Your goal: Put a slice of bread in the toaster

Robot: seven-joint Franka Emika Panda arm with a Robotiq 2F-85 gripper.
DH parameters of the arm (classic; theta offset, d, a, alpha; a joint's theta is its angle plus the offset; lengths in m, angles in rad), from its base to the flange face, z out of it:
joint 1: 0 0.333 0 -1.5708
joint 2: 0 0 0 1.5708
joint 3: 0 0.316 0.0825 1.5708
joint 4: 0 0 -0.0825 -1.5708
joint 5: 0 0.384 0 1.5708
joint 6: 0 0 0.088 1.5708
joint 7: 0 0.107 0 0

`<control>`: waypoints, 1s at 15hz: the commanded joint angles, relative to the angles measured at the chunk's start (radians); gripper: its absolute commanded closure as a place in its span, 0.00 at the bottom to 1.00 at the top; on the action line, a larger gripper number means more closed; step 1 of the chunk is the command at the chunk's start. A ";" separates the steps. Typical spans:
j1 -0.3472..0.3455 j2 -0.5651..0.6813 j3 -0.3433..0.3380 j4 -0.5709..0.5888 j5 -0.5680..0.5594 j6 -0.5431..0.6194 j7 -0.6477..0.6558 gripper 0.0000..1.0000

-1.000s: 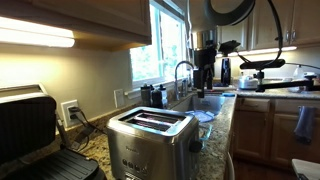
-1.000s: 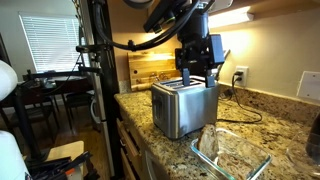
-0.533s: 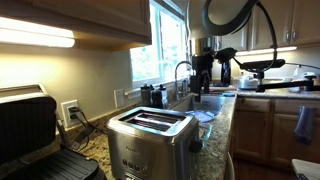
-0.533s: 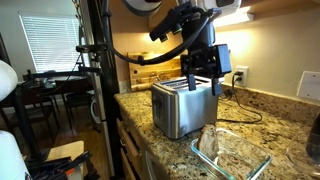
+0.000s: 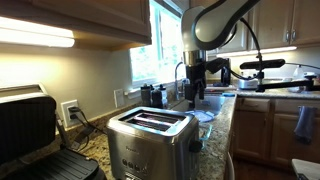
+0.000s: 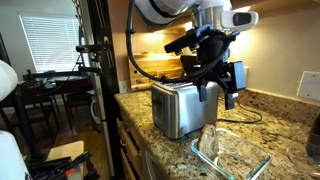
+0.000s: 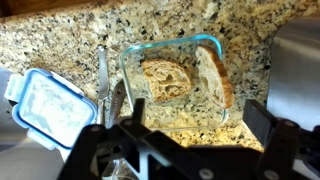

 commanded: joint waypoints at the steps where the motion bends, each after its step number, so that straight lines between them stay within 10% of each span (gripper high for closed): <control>1: -0.001 0.032 -0.011 0.026 0.029 0.008 -0.040 0.00; 15: 0.005 0.073 -0.012 0.043 0.127 -0.026 -0.156 0.00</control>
